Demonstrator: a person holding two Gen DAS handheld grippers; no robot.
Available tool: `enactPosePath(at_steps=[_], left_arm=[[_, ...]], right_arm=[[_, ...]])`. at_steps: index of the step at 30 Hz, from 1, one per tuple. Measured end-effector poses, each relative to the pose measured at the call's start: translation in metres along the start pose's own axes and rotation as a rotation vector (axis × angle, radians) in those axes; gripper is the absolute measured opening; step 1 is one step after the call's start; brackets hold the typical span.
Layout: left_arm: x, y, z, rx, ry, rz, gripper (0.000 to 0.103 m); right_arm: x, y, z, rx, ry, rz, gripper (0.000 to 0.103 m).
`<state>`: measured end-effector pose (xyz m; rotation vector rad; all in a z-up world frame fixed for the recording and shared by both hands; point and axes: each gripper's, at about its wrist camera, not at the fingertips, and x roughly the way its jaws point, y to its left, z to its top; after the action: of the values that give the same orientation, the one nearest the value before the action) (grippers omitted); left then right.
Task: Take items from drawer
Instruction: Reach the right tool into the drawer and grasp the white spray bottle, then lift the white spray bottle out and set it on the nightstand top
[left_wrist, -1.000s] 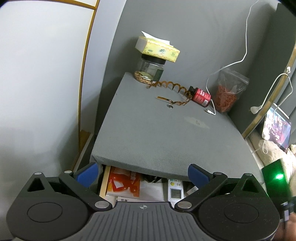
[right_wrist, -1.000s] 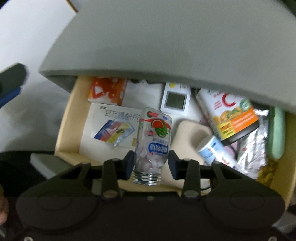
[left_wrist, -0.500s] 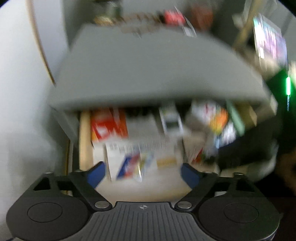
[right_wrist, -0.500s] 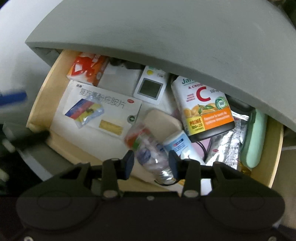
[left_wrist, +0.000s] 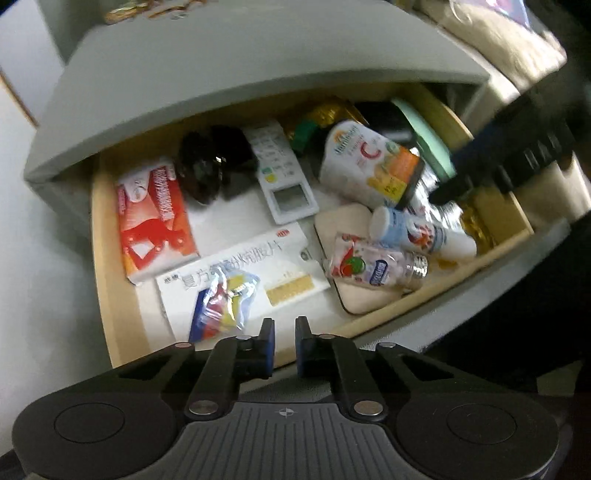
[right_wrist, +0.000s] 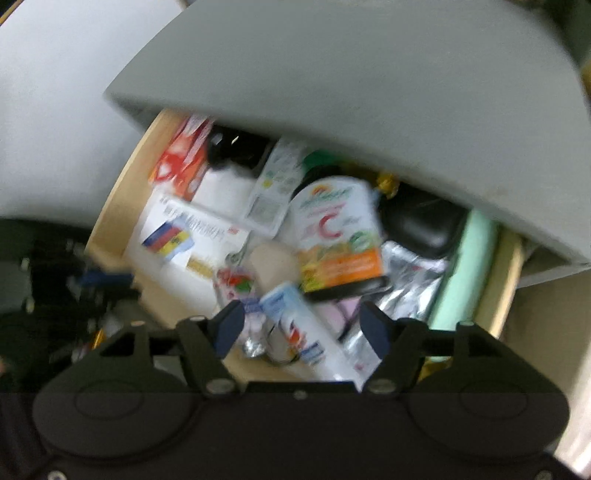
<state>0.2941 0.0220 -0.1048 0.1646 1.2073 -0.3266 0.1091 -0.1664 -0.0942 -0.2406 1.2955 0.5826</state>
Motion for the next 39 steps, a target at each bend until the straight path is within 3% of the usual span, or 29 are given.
enactPosePath(at_steps=[2,3,4,5,10,15,18,20,22,25,32,39], left_arm=[[-0.005,0.012,-0.004,-0.084,-0.025,-0.033,0.016],[-0.007,0.020,-0.005,-0.124,-0.041,-0.044,0.033],[-0.008,0.028,-0.007,-0.160,-0.057,-0.053,0.063],[-0.012,0.030,-0.009,-0.180,-0.079,-0.059,0.072],[-0.039,0.040,0.003,-0.218,-0.294,-0.021,0.087],[-0.044,0.053,0.009,-0.300,-0.362,-0.049,0.087],[-0.046,0.061,0.013,-0.350,-0.400,-0.066,0.094],[-0.047,0.062,0.016,-0.360,-0.397,-0.023,0.095],[-0.048,0.068,0.019,-0.386,-0.395,0.008,0.096],[-0.046,0.080,0.017,-0.427,-0.398,0.016,0.096],[-0.057,0.106,0.014,-0.525,-0.458,-0.022,0.096],[-0.062,0.114,0.013,-0.567,-0.479,-0.042,0.096]], right_arm=[[0.007,0.003,-0.002,-0.056,0.034,0.011,0.058],[0.010,0.004,-0.003,-0.083,0.048,0.002,0.058],[0.013,0.004,-0.005,-0.105,0.054,-0.030,0.056],[0.016,0.003,-0.006,-0.121,0.058,-0.058,0.053],[0.038,0.004,-0.014,-0.230,0.130,-0.177,0.050],[0.065,-0.004,-0.016,-0.201,0.219,-0.140,0.053],[0.080,-0.005,-0.017,-0.197,0.263,-0.131,0.052],[0.086,-0.007,-0.020,-0.175,0.282,-0.140,0.050],[0.083,-0.005,-0.023,-0.181,0.282,-0.149,0.041],[0.063,0.011,-0.024,-0.238,0.248,-0.200,0.039],[0.006,0.044,0.001,-0.243,0.086,-0.195,0.031],[0.012,0.076,0.052,-0.284,0.022,-0.242,0.031]])
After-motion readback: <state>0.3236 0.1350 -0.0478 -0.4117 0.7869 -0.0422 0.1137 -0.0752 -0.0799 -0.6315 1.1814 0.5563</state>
